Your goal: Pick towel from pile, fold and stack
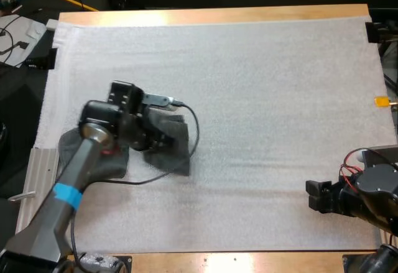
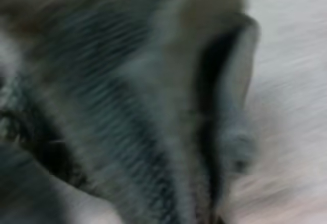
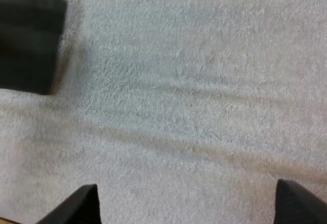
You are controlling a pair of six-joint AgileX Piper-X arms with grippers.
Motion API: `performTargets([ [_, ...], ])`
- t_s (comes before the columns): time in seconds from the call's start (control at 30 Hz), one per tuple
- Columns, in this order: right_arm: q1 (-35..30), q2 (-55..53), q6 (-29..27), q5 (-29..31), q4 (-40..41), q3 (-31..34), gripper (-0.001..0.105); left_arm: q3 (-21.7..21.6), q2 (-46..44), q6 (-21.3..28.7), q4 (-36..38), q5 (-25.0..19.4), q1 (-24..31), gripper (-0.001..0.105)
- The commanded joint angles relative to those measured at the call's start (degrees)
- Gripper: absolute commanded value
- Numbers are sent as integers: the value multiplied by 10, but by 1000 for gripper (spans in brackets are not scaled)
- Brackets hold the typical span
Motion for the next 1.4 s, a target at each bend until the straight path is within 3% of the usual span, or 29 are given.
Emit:
performTargets([
  [0.0,1,0,-4,-3,6,-3,67,-19,-20,63,69,-61,50,0],
  [0.23,0,-1,-4,-4,7,-3,67,-23,-32,111,103,-125,150,0],
  [0.47,0,0,-3,-4,8,-4,67,-22,-30,122,95,-124,214,0],
  [0.83,2,-3,1,-9,2,-4,67,-17,-25,116,100,-198,209,0],
  [0.93,2,-3,2,-11,1,-4,67,-17,-25,115,99,-210,209,12],
  [1.13,3,-4,1,-24,-2,-4,67,-17,-22,107,95,-256,209,62],
  [1.27,3,-3,2,-24,-2,-5,67,-20,-23,94,94,-317,211,60],
  [1.37,0,0,0,-22,0,-1,67,-18,-28,97,93,-313,213,60],
])
